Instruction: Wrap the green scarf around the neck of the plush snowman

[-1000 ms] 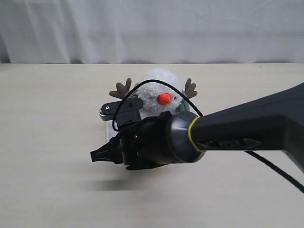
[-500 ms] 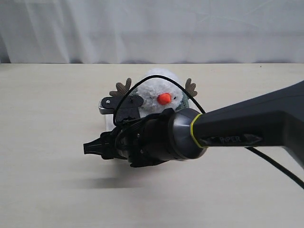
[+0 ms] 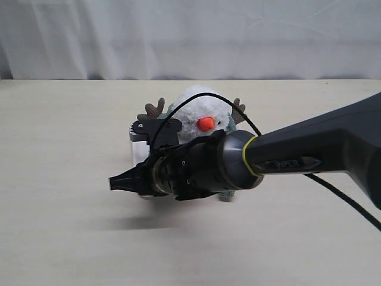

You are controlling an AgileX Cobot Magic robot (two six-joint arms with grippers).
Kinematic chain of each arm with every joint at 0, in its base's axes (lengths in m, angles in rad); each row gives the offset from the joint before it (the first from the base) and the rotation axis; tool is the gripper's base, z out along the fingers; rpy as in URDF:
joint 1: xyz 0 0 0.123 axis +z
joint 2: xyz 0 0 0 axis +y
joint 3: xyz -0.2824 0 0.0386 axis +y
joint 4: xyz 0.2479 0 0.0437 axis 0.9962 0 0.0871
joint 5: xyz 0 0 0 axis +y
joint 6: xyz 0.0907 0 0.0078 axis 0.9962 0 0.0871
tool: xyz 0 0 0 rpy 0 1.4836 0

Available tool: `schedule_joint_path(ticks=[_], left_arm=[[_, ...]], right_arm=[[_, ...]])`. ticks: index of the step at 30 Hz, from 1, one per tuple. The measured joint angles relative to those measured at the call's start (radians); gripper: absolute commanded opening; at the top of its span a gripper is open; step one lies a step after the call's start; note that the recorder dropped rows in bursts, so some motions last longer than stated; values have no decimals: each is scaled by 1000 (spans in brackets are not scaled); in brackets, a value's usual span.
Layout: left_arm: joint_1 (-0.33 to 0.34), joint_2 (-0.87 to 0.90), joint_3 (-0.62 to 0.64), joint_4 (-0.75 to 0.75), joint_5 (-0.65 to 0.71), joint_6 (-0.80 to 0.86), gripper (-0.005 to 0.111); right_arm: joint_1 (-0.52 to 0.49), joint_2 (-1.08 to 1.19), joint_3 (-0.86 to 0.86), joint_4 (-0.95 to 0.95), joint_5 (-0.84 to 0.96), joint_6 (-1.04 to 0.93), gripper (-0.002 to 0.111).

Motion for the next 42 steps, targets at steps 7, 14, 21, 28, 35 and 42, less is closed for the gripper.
schedule_joint_path(ticks=[7,14,21,28,35,42], left_arm=[[0,0,0,0,0,0,0],[0,0,0,0,0,0,0],[0,0,0,0,0,0,0],[0,0,0,0,0,0,0],[0,0,0,0,0,0,0],[0,0,0,0,0,0,0]], right_arm=[[15,-16,0,128,59,-295,4],[25,-88,0,298,554,-755,4],[25,-177,0,325,765,-898,4],[25,-154,40,350,720,-911,4],[25,-138,41,352,706,-913,4],[25,-98,57,352,691,-915,4]])
